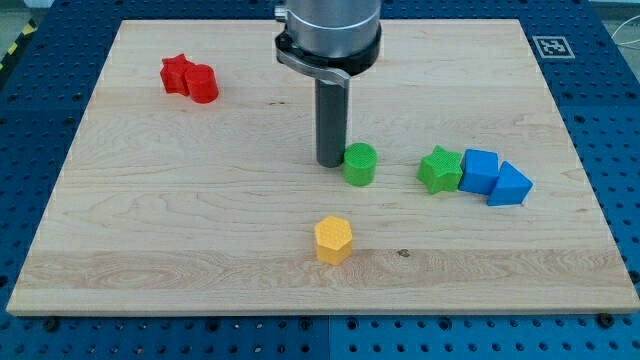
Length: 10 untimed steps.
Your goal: Move the green circle right a bit
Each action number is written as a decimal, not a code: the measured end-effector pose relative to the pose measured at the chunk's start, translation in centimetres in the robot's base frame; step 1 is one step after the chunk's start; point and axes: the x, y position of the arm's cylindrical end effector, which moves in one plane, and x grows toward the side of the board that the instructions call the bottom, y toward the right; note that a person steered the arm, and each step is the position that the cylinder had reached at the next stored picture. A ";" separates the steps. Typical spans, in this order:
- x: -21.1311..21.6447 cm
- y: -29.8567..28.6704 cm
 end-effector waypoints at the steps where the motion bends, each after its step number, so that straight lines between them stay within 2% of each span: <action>1: 1.2 1.6; 6: 2.6 1.2; 10: 2.6 3.1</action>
